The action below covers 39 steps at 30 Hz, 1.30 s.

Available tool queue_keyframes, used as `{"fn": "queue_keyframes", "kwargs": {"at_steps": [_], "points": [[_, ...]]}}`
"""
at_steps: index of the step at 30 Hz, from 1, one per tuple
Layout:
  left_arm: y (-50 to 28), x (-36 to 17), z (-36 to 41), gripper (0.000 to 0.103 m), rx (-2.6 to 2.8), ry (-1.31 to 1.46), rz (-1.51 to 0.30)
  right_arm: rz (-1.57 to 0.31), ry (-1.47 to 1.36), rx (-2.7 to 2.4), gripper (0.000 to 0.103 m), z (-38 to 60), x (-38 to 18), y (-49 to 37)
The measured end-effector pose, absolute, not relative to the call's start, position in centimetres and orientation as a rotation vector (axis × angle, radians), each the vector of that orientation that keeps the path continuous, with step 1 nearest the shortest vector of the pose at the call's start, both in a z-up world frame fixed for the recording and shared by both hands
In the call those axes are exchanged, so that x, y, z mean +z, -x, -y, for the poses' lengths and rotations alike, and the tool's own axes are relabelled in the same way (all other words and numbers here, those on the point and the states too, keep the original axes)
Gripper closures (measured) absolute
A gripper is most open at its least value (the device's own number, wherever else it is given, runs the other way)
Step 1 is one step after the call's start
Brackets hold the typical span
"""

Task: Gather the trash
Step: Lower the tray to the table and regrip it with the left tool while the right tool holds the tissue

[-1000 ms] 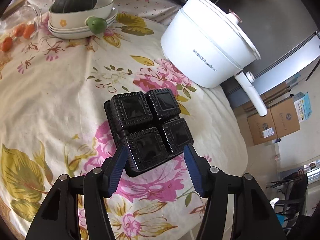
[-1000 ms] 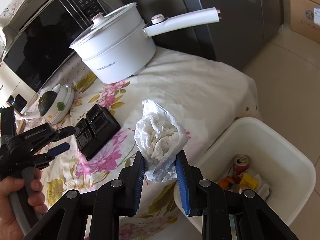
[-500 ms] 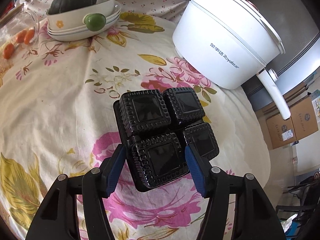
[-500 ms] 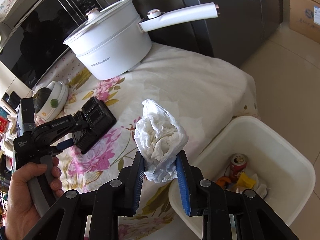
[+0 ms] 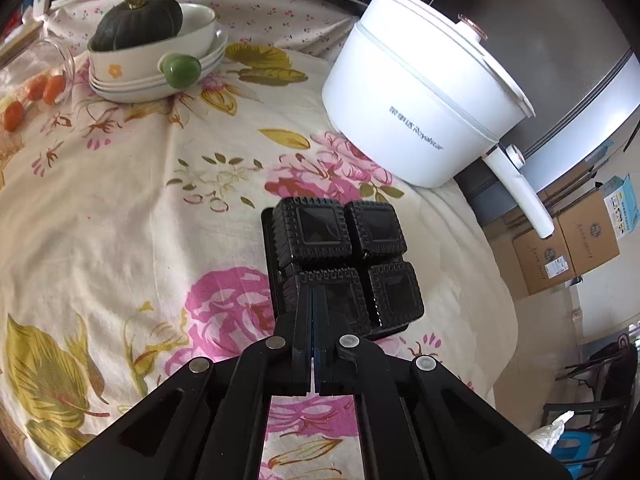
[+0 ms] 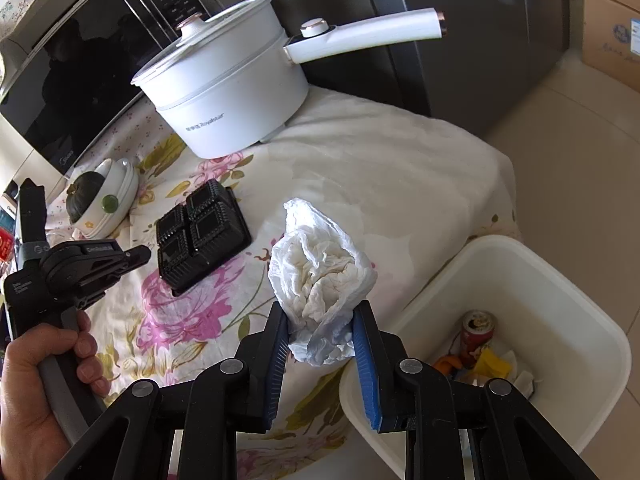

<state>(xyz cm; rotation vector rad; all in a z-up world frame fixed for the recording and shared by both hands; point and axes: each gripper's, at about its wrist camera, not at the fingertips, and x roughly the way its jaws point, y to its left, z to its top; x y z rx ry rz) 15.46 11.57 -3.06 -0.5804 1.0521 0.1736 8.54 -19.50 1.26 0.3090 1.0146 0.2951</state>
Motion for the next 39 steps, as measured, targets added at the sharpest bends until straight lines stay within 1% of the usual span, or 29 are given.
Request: {"fn": "queue_keyframes", "kwargs": {"at_steps": [1, 4, 5, 6, 7, 8, 9, 16, 26, 34, 39], "points": [[-15.4, -3.6, -11.8, 0.103, 0.167, 0.626, -1.065, -1.017, -0.309, 0.295, 0.074, 19.5, 1.2, -8.6], [-15.6, -3.8, -11.7, 0.093, 0.170, 0.634, -1.066, -1.024, -0.310, 0.297, 0.074, 19.3, 1.1, -8.5], [-15.7, -3.7, -11.6, 0.080, 0.163, 0.623, -1.060, -1.024, -0.308, 0.300, 0.074, 19.2, 1.1, -8.5], [-15.8, -3.6, -11.5, 0.060, 0.157, 0.622, -1.048, -1.023, -0.305, 0.303, 0.074, 19.1, 1.2, -8.5], [-15.7, -3.3, -11.4, 0.050, 0.156, 0.626, -1.029, -1.022, -0.301, 0.306, 0.074, 19.0, 1.3, -8.5], [-15.6, -3.2, -11.5, 0.035, 0.160, 0.633, -1.009, -1.020, -0.297, 0.308, 0.073, 19.0, 1.3, -8.5], [-15.6, -3.0, -11.5, 0.032, 0.167, 0.635, -0.995, -1.020, -0.294, 0.308, 0.072, 19.0, 1.3, -8.5], [-17.0, -4.0, -12.8, 0.032, 0.195, 0.626, -1.022, -1.028, -0.293, 0.306, 0.071, 18.8, 1.1, -8.5], [-17.7, -5.6, -13.9, 0.032, 0.191, 0.694, -1.048, -1.034, -0.278, 0.316, 0.071, 18.3, 1.0, -8.6], [-19.7, -5.8, -13.4, 0.032, 0.201, 0.613, -1.071, -1.042, -0.271, 0.314, 0.071, 18.0, 0.7, -8.6], [-20.5, -5.8, -12.3, 0.031, 0.258, 0.463, -1.070, -1.048, -0.259, 0.314, 0.071, 17.7, 0.3, -8.8]]}}
